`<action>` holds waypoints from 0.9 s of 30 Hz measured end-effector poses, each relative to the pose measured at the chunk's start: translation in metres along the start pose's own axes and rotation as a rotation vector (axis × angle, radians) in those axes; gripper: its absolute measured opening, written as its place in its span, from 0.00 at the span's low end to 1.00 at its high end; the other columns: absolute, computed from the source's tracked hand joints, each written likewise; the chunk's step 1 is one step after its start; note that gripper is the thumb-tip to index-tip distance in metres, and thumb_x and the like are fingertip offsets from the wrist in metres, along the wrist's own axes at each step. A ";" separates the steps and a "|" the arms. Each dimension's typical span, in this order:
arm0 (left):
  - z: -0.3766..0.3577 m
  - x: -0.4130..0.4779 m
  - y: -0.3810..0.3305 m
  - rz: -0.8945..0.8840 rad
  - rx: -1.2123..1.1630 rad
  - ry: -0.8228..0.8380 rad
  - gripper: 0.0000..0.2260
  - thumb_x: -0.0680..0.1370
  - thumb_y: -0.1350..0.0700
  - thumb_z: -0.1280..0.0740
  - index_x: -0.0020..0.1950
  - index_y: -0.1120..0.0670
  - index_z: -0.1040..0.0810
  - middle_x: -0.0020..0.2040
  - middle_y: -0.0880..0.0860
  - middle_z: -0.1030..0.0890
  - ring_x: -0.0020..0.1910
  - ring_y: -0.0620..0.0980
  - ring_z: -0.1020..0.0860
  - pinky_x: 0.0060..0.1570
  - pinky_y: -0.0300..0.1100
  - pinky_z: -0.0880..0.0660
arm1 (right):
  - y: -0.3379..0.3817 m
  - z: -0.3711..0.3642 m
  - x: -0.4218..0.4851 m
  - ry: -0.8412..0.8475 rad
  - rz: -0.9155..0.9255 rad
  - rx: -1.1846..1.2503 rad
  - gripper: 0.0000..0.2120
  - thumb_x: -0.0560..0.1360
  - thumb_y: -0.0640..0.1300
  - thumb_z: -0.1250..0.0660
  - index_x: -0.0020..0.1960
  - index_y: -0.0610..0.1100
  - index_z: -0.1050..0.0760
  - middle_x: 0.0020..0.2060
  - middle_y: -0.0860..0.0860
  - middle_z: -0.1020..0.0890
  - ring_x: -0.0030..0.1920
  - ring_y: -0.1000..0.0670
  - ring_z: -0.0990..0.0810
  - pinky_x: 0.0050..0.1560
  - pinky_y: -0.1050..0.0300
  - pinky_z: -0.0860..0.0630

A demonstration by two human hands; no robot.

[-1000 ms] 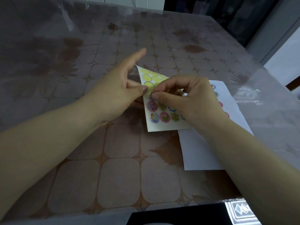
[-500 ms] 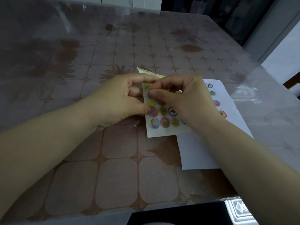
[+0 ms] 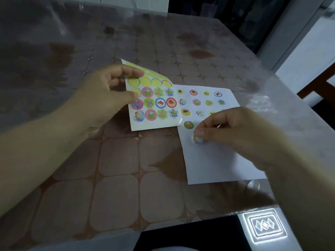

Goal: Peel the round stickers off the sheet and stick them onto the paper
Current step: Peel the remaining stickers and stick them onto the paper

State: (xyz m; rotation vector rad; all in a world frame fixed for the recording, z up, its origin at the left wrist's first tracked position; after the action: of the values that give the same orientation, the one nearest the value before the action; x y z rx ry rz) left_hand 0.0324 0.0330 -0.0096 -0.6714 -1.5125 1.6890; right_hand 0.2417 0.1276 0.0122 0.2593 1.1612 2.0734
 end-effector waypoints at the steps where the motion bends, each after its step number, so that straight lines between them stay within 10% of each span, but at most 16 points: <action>1: 0.000 0.000 -0.001 0.002 -0.015 -0.001 0.19 0.73 0.71 0.34 0.46 0.45 0.21 0.49 0.47 0.18 0.46 0.44 0.18 0.41 0.36 0.20 | -0.002 -0.002 0.000 -0.020 -0.017 0.017 0.04 0.69 0.41 0.28 0.35 0.45 0.17 0.21 0.65 0.23 0.27 0.69 0.27 0.27 0.78 0.36; 14: -0.001 0.001 0.000 0.012 -0.072 0.034 0.18 0.73 0.72 0.35 0.47 0.47 0.22 0.48 0.47 0.19 0.40 0.41 0.17 0.32 0.32 0.24 | -0.007 -0.014 0.005 -0.141 0.077 -0.103 0.08 0.68 0.41 0.27 0.32 0.49 0.19 0.23 0.68 0.26 0.27 0.66 0.28 0.27 0.75 0.36; 27: -0.004 -0.003 -0.007 -0.073 -0.079 0.068 0.26 0.75 0.71 0.36 0.64 0.45 0.34 0.38 0.44 0.16 0.41 0.45 0.17 0.48 0.41 0.20 | -0.006 -0.010 0.008 -0.261 0.108 -0.589 0.22 0.62 0.61 0.29 0.43 0.49 0.34 0.37 0.59 0.33 0.35 0.56 0.32 0.34 0.55 0.38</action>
State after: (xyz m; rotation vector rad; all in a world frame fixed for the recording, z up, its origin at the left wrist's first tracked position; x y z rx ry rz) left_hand 0.0390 0.0327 -0.0035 -0.6996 -1.5433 1.5436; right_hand 0.2337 0.1286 0.0005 0.2965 0.3612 2.2896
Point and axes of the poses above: each hand's wrist, its own x-axis towards the middle knuckle, its own z-axis out of the back of the hand, y = z × x, the point moved 2 cm from there along x, towards the middle knuckle
